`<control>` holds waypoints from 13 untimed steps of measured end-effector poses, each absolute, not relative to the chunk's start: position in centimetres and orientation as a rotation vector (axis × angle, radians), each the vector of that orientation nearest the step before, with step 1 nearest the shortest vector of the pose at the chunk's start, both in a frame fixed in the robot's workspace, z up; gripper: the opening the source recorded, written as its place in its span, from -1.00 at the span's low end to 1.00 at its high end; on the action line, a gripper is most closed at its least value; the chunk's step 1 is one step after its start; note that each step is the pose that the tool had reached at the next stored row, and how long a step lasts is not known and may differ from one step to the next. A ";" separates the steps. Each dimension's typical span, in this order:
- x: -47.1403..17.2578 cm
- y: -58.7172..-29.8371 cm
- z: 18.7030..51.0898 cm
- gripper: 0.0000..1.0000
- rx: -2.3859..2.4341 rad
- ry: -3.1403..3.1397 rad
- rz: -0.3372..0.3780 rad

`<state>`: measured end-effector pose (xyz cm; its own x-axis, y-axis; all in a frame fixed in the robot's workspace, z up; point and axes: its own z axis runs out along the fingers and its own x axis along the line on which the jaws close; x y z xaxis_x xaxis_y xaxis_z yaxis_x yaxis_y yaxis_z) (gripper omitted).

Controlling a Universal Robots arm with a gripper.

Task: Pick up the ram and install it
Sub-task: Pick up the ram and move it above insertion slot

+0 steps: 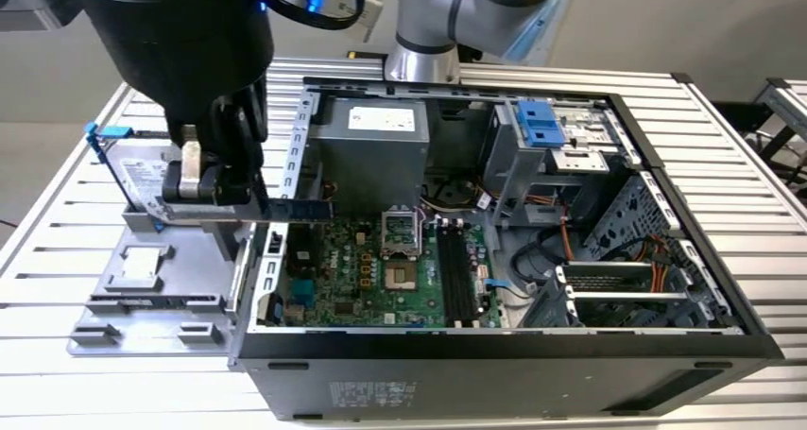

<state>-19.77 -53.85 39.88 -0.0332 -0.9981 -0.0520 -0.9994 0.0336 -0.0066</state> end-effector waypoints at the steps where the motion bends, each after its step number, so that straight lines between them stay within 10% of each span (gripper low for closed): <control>1: -19.5 -53.8 39.9 -1.00 -2.155 2.228 0.049; 13: -16.0 -53.4 39.9 -1.00 -2.156 2.227 0.049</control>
<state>-16.01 -53.44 39.87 -0.0322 -0.9981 -0.0520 -0.9994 0.0326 -0.0066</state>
